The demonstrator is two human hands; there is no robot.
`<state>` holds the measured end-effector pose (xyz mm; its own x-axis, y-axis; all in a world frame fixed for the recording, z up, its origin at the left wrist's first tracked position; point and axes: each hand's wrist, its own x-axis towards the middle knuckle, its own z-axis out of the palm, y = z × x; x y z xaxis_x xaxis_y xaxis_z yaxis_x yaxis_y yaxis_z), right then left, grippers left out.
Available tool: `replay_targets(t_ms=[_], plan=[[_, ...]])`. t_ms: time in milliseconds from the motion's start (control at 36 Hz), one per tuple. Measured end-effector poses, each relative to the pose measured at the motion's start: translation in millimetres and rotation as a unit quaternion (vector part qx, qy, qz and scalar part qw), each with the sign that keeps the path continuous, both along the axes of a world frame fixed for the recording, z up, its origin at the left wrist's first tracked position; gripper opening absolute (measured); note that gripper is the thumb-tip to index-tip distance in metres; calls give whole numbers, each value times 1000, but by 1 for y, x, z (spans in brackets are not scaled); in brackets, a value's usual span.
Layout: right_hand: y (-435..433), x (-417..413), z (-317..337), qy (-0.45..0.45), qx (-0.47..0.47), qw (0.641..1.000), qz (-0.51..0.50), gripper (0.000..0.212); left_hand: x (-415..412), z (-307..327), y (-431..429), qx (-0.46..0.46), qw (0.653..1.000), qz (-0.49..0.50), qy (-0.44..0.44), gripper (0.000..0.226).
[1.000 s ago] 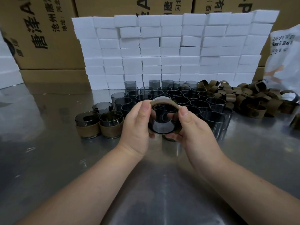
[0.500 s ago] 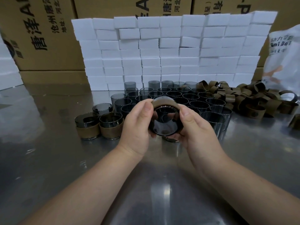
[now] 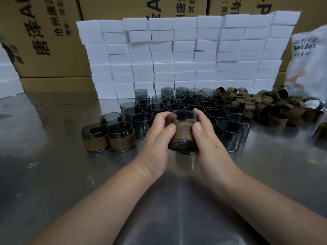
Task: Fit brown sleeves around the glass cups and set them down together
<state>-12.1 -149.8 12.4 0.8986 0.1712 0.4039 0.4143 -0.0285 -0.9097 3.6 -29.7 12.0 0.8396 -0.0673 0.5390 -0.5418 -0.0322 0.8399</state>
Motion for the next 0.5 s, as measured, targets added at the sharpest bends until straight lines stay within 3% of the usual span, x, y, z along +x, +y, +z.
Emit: replay_targets(t_ms=[278, 500], plan=[[1, -1, -4, -77, -14, 997, 18, 28, -3, 0, 0, 27, 998, 38, -30, 39], [2, 2, -7, -99, -36, 994, 5, 33, -4, 1, -1, 7, 999, 28, -27, 38]])
